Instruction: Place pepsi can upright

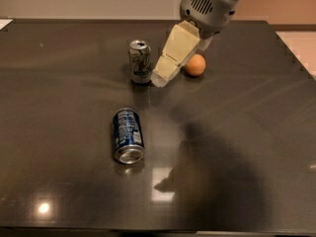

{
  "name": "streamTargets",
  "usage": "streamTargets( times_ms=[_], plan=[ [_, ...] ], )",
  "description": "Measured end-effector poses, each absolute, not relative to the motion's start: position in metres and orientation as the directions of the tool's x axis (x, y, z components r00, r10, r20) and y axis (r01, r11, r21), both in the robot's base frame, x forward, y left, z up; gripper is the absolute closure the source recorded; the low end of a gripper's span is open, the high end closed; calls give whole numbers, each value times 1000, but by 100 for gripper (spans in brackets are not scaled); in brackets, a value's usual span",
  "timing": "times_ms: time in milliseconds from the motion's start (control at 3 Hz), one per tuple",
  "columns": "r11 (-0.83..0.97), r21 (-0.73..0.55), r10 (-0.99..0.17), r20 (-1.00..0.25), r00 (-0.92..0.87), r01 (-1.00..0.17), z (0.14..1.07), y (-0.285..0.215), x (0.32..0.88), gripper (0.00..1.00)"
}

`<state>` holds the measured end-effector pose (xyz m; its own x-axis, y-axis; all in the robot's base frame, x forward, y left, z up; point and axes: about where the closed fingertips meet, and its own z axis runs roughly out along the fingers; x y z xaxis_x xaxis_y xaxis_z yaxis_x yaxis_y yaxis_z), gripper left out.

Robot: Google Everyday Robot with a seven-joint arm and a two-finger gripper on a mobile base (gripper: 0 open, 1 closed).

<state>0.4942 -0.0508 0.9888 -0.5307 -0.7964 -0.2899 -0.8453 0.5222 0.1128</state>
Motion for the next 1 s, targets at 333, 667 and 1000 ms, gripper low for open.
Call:
streamTargets(
  times_ms=[333, 667, 1000],
  plan=[
    [579, 151, -767, -232, -598, -801, 975, -13, 486, 0],
    [635, 172, -739, -150, -657, -753, 954, 14, 478, 0],
    [697, 168, -696, -76, -714, -697, 936, 33, 473, 0]
  ],
)
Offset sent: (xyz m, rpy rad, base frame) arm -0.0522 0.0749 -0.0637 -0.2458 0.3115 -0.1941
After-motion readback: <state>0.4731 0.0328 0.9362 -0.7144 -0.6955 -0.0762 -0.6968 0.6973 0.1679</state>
